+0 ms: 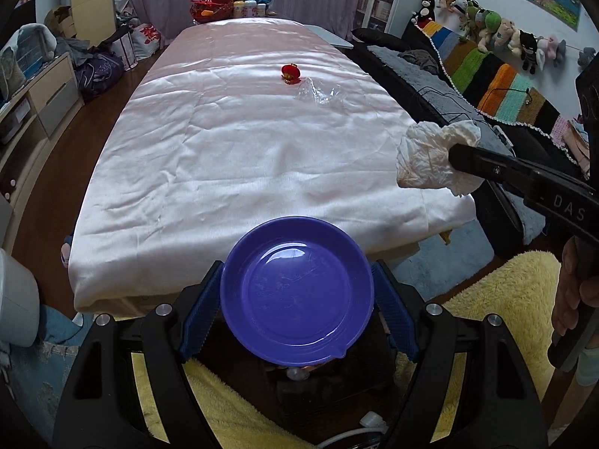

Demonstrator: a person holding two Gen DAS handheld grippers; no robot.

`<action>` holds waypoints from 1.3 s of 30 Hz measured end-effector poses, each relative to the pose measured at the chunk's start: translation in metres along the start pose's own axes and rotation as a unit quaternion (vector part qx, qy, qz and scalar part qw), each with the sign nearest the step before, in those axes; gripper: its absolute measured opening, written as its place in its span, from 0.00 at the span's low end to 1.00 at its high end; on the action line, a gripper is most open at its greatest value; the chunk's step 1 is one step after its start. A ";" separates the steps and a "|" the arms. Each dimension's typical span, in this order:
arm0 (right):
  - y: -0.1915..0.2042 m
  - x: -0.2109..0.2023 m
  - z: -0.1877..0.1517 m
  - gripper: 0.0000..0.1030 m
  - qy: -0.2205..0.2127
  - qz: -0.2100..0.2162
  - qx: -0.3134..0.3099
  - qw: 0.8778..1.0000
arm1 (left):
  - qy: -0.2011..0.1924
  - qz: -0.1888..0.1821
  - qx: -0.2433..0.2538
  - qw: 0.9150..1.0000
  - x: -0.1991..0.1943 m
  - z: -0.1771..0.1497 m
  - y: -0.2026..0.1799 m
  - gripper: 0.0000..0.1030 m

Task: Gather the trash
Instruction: 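Lower both tools to the bin and open them to drop the plate and tissue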

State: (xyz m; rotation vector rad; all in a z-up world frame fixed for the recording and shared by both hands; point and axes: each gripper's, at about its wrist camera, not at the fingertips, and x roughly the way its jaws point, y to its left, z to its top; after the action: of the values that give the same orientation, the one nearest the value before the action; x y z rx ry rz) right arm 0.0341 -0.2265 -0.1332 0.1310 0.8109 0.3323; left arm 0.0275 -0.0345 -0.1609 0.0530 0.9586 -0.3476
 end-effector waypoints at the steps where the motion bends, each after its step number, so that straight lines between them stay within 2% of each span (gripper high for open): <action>1: 0.002 0.000 -0.007 0.07 0.005 0.000 0.000 1.000 | 0.002 0.000 -0.001 1.000 -0.001 -0.004 0.000 0.72; 6: 0.008 0.003 -0.037 0.07 0.028 -0.001 0.006 1.000 | 0.018 -0.004 -0.002 1.000 0.004 -0.030 0.000 0.72; 10: 0.010 0.010 -0.060 0.07 0.049 -0.005 0.014 0.999 | 0.033 -0.026 -0.003 0.999 0.013 -0.049 0.000 0.72; 23: 0.015 0.054 -0.119 0.07 0.134 -0.009 0.017 0.991 | 0.096 -0.045 -0.008 0.994 0.056 -0.094 -0.004 0.72; 36: 0.013 0.084 -0.125 0.10 0.173 -0.008 0.046 0.984 | 0.121 -0.043 -0.027 0.991 0.084 -0.105 0.009 0.72; 39: 0.009 0.089 -0.124 0.10 0.176 -0.010 0.054 0.983 | 0.128 -0.045 -0.027 0.990 0.089 -0.107 0.010 0.78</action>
State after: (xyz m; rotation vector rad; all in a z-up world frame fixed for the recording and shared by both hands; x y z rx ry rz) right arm -0.0017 -0.1895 -0.2773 0.1681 1.1801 0.2973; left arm -0.0076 -0.0278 -0.2958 0.0049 1.2266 -0.4032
